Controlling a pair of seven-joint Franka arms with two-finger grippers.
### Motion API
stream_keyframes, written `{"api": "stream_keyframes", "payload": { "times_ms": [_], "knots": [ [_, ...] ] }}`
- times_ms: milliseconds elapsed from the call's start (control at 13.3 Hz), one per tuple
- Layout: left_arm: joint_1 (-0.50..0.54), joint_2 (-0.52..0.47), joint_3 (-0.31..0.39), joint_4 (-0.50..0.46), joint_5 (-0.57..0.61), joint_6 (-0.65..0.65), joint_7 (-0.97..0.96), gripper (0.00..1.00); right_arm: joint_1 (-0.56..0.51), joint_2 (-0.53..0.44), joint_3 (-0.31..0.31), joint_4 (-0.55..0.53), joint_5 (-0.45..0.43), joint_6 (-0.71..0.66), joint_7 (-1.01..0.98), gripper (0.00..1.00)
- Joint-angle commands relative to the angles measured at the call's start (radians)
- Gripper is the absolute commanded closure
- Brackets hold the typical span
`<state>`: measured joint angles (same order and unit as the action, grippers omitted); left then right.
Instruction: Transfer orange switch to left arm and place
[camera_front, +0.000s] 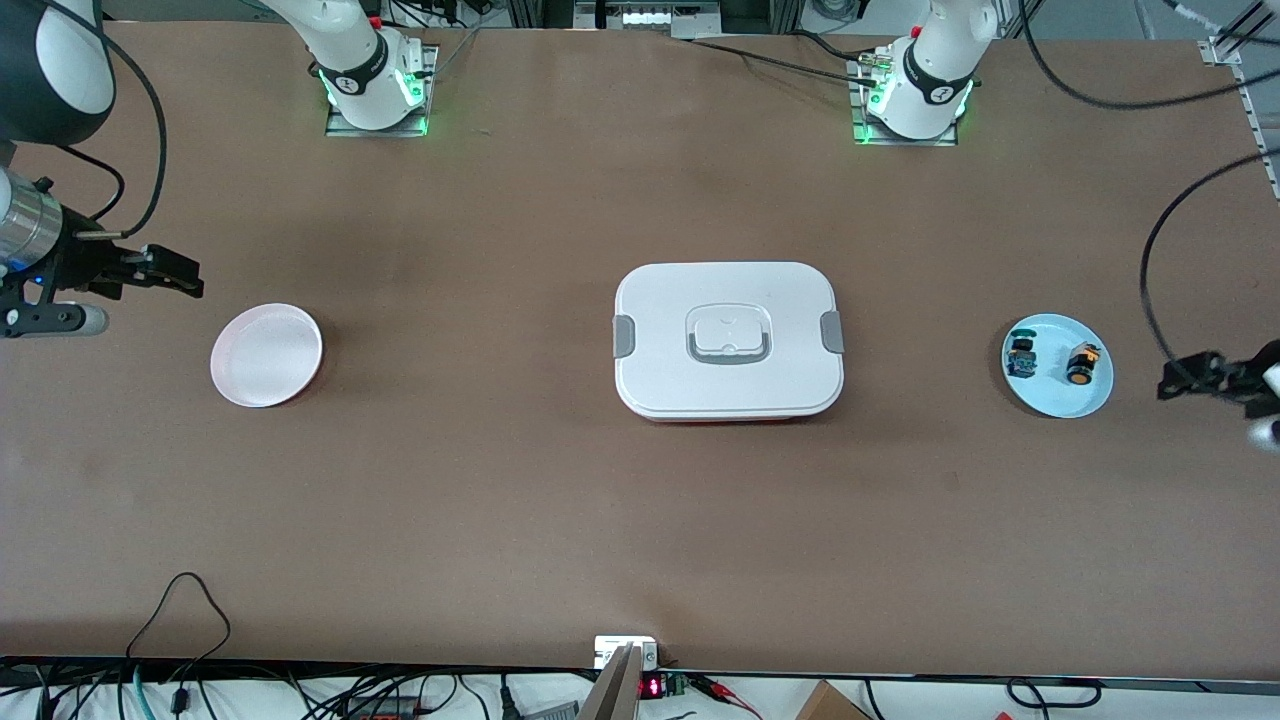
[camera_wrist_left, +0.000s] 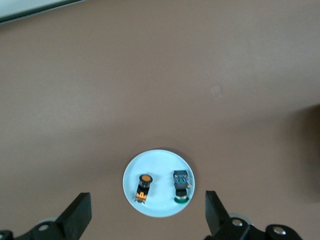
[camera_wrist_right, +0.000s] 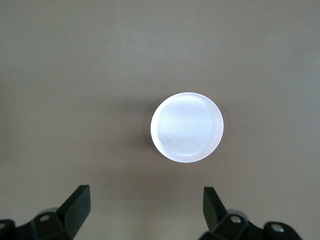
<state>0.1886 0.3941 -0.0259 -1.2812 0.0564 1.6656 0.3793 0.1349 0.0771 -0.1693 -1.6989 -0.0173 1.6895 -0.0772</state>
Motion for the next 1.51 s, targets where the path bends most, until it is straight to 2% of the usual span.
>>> {"api": "stream_keyframes", "payload": {
  "times_ms": [0, 151, 527, 753, 1054, 1130, 1431],
  "knots": [
    [-0.001, -0.064, -0.069, -0.023, -0.018, -0.027, -0.066, 0.0, 0.003, -0.068, 0.007, -0.032, -0.006, -0.028, 0.011, 0.0],
    [-0.003, -0.075, -0.094, -0.023, -0.006, -0.05, -0.079, 0.0, 0.005, -0.066, 0.011, 0.008, -0.004, -0.056, 0.014, 0.0],
    [-0.001, -0.106, -0.098, -0.027, -0.02, -0.099, -0.082, 0.0, 0.005, -0.051, 0.019, 0.047, 0.008, -0.054, 0.017, 0.0],
    [0.008, -0.136, -0.098, -0.043, -0.102, -0.179, -0.083, 0.0, 0.002, -0.051, 0.019, 0.047, 0.011, -0.054, 0.019, 0.0],
    [0.006, -0.325, -0.092, -0.32, -0.102, -0.061, -0.083, 0.0, 0.002, -0.053, 0.017, 0.065, 0.016, -0.056, 0.079, 0.0],
    [0.006, -0.352, -0.092, -0.358, -0.102, -0.053, -0.083, 0.0, 0.0, -0.053, 0.017, 0.067, 0.011, -0.057, 0.064, 0.0],
    [0.011, -0.35, -0.092, -0.333, -0.101, -0.058, -0.085, 0.0, -0.001, -0.053, 0.016, 0.07, 0.014, -0.057, 0.06, 0.0]
  ]
}}
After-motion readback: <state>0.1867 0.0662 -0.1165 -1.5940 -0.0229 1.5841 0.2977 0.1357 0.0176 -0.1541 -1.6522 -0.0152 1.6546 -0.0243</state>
